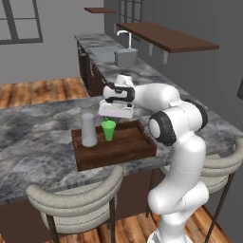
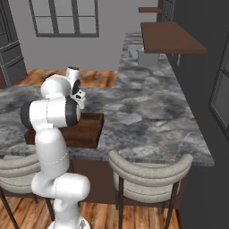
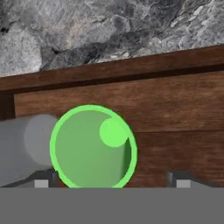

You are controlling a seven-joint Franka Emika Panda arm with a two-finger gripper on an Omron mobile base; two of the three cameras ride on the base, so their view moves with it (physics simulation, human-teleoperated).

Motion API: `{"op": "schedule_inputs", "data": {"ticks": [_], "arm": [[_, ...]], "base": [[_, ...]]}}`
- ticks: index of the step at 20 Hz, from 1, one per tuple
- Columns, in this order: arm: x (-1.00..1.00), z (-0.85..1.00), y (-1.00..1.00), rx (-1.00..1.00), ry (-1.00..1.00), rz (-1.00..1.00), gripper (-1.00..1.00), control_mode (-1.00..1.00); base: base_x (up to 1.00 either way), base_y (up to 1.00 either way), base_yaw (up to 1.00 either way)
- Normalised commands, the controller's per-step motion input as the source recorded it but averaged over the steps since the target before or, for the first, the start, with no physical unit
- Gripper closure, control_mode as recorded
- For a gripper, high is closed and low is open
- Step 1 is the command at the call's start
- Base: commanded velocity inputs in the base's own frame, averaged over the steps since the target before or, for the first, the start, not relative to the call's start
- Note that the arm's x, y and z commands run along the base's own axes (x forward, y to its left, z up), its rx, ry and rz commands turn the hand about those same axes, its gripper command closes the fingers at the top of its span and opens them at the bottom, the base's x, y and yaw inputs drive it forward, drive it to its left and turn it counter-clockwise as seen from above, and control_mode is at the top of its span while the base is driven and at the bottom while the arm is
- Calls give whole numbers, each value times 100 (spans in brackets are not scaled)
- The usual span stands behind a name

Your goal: There is a tray on the dining counter. Grab the cup, mug, and pitcher and place them on the tray. The pitcher may be placed next to the tray if it cannot fit the tray.

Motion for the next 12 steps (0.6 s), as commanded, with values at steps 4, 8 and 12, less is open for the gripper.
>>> {"op": "schedule_inputs", "data": {"ticks": [4,8,12], "arm": [[-19,93,-10,0,-2,3,-100,-100],[-10,96,-18,-3,-1,2,-100,-100],[-11,100,-18,-4,-2,-1,-100,-100]], "base": [[0,0,0],[0,0,0],[0,0,0]]}}
